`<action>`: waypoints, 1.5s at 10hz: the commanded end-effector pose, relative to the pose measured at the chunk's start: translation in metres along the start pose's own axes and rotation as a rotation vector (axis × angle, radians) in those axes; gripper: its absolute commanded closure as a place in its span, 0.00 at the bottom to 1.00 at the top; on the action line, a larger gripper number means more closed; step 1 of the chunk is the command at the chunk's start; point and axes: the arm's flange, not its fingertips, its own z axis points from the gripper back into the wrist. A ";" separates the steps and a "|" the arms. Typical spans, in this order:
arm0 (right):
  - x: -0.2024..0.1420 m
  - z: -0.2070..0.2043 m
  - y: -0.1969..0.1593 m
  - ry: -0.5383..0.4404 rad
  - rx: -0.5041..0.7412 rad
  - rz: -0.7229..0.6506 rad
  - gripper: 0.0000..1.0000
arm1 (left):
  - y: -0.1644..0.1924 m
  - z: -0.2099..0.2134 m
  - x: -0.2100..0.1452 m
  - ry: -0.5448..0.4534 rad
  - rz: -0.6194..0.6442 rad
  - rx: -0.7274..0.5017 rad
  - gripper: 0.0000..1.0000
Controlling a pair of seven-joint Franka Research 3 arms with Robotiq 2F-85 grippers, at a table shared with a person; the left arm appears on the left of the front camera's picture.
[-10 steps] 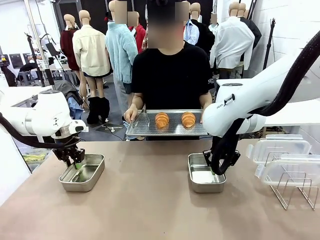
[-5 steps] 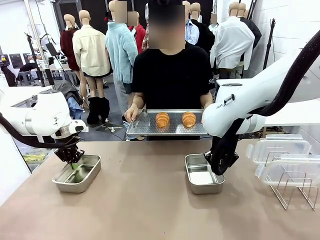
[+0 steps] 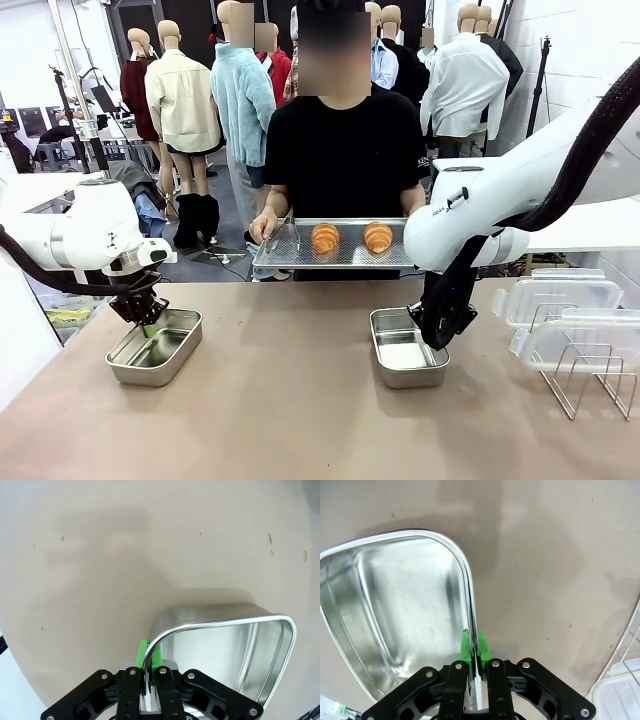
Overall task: Place the bread in airtight containers.
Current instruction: Lift both Airtight Container, then once an object is inside an Airtight Container , place the container in the center of the table.
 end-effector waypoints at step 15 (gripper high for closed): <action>0.001 0.081 0.000 -0.143 0.021 0.003 1.00 | -0.037 0.068 -0.018 -0.016 0.145 -0.054 1.00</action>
